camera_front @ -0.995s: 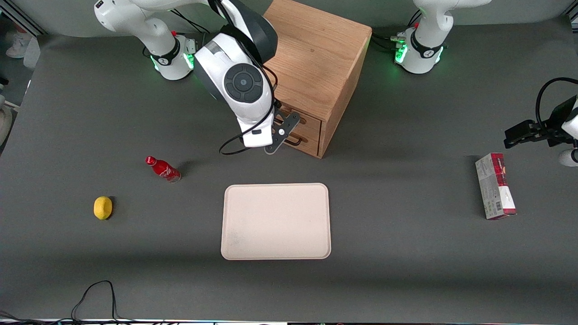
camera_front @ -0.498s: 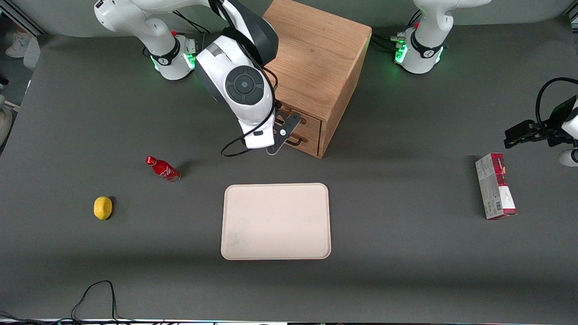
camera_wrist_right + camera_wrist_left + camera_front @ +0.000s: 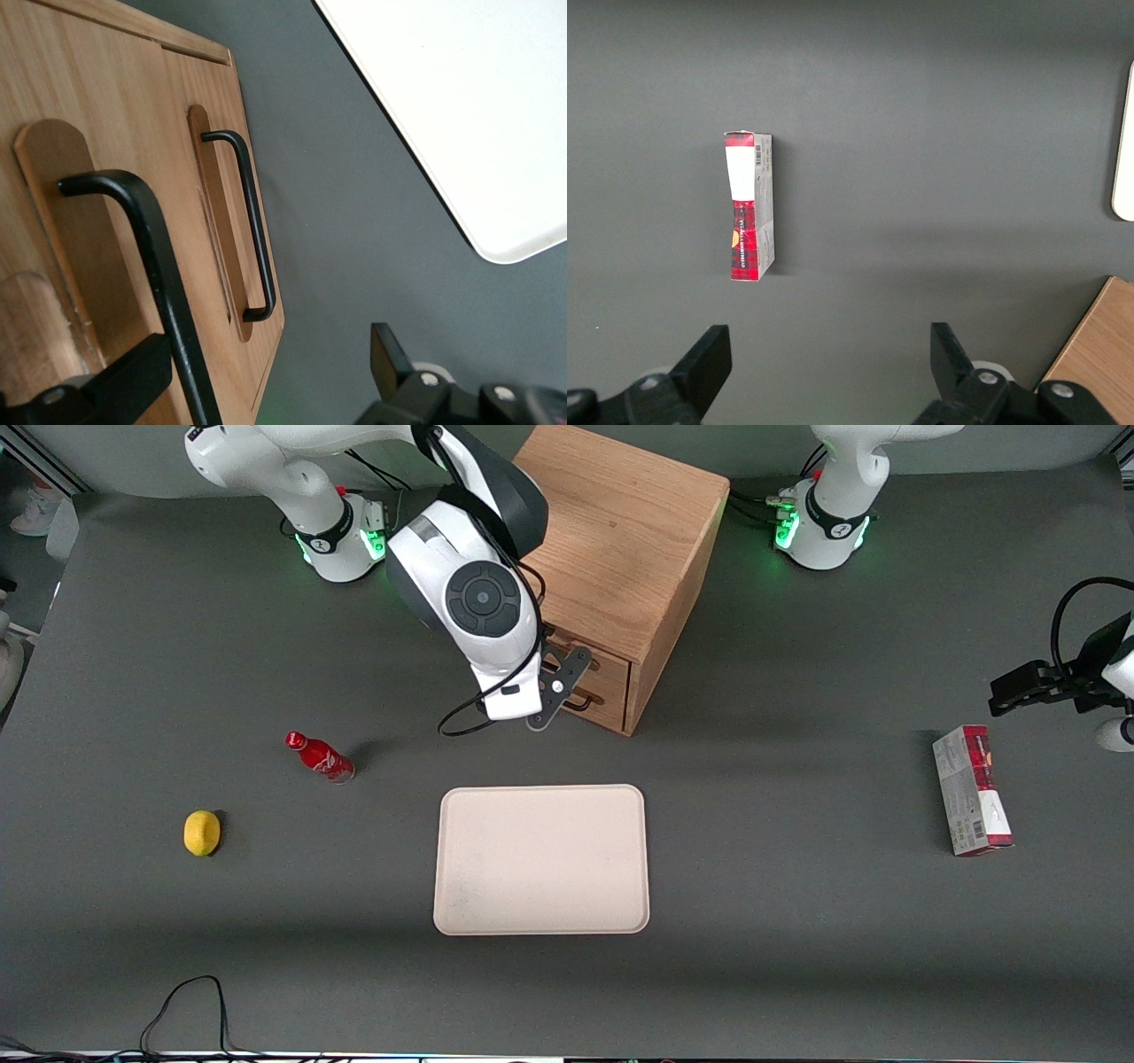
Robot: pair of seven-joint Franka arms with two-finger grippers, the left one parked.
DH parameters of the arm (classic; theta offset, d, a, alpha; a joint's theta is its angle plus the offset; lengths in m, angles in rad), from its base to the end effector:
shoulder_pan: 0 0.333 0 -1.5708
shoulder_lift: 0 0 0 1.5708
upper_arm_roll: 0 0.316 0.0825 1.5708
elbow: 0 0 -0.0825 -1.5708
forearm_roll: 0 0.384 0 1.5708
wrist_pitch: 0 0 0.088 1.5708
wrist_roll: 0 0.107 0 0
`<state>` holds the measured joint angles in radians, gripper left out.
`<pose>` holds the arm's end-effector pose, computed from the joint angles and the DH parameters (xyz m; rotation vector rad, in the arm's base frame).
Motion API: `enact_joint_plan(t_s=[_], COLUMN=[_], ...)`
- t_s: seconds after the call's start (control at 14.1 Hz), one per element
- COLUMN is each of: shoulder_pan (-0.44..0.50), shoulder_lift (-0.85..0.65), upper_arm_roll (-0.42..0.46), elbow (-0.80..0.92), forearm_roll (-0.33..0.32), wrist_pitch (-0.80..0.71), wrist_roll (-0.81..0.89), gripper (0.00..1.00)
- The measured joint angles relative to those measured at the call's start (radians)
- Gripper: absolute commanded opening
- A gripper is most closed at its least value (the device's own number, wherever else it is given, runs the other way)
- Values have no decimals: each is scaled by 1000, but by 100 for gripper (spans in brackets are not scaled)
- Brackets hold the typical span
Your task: Open upper drawer
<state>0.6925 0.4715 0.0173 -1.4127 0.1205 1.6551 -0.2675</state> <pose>0.5012 0.4438 0.4138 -2.7058 -1.3955 0.3841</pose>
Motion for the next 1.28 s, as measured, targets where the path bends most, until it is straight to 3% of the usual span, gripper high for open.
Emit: enact_joint_plan(t_s=[0.21, 1.28], shoulder_pan=[-5, -41], shoulder_lift=[20, 40], upper_arm_roll=[-10, -14], elbow=[-1, 0], forearm_roll=[35, 55], wrist_pitch=[7, 35], wrist_roll=[-63, -114], gripper=[100, 100])
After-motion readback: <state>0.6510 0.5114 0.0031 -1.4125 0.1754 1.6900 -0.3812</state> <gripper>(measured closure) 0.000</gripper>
